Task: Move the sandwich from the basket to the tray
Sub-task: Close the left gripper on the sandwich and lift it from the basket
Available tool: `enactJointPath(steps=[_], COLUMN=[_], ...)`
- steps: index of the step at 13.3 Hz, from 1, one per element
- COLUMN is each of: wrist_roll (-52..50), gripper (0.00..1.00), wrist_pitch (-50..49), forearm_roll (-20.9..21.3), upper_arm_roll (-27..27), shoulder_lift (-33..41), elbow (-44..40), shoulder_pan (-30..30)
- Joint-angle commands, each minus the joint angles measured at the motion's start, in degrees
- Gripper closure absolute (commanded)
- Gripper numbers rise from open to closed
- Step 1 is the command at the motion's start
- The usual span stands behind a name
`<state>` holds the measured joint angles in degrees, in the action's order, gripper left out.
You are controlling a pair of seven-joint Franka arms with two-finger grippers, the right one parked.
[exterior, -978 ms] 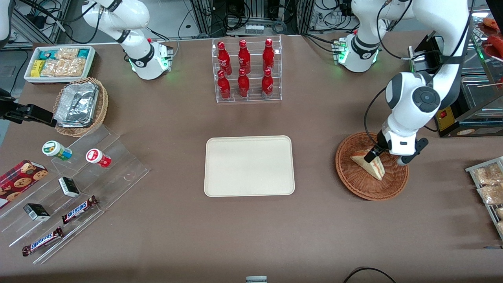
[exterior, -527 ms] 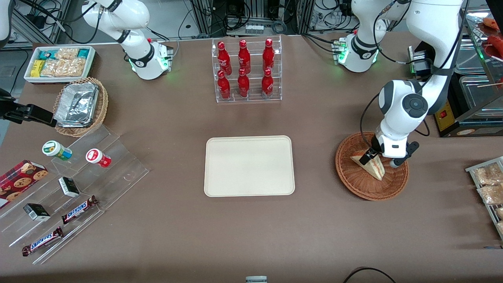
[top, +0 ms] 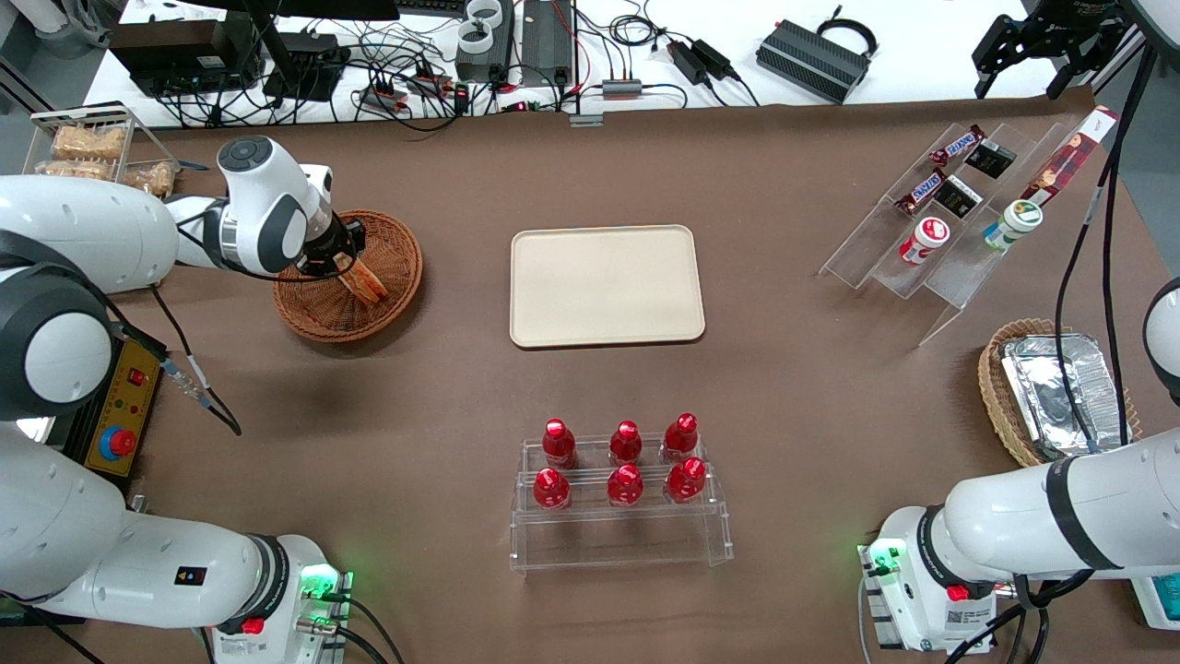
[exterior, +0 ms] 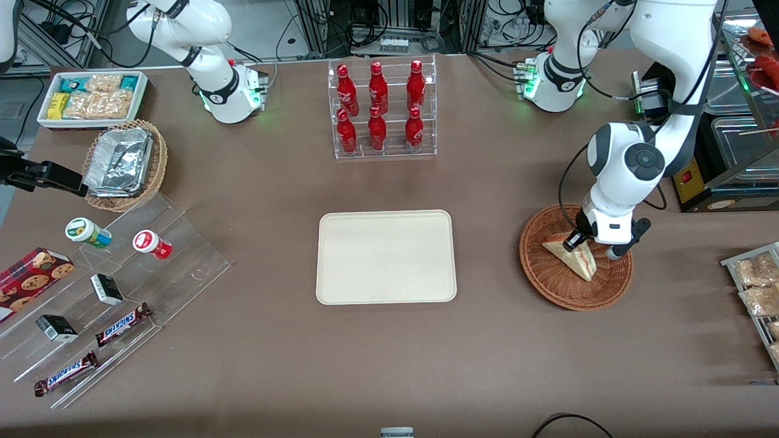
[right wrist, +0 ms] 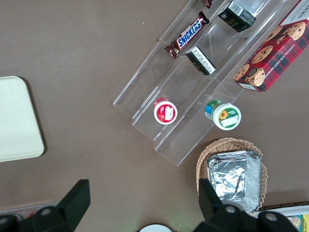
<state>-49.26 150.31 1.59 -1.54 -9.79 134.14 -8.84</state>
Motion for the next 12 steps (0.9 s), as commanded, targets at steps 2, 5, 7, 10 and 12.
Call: enactJointPath(steps=[2, 5, 7, 10, 12], wrist_roll=[2.7, 2.0, 1.9, 1.6, -0.6], gripper=[0.84, 0.84, 0.84, 0.84, 0.84], wrist_pitch=[-10.8, -27.6, -35.7, -37.3, -37.2], forearm_roll=[0.2, 0.2, 0.2, 0.2, 0.2], upper_arm_roll=[0.2, 7.3, 14.5, 23.9, 28.2], shoulder_lift=[8.8, 10.4, 9.2, 5.9, -0.5], elbow=[-1.2, -10.8, -17.7, -22.8, -27.9], shoulder_pan=[-0.6, -0.7, -0.7, -0.8, -1.8])
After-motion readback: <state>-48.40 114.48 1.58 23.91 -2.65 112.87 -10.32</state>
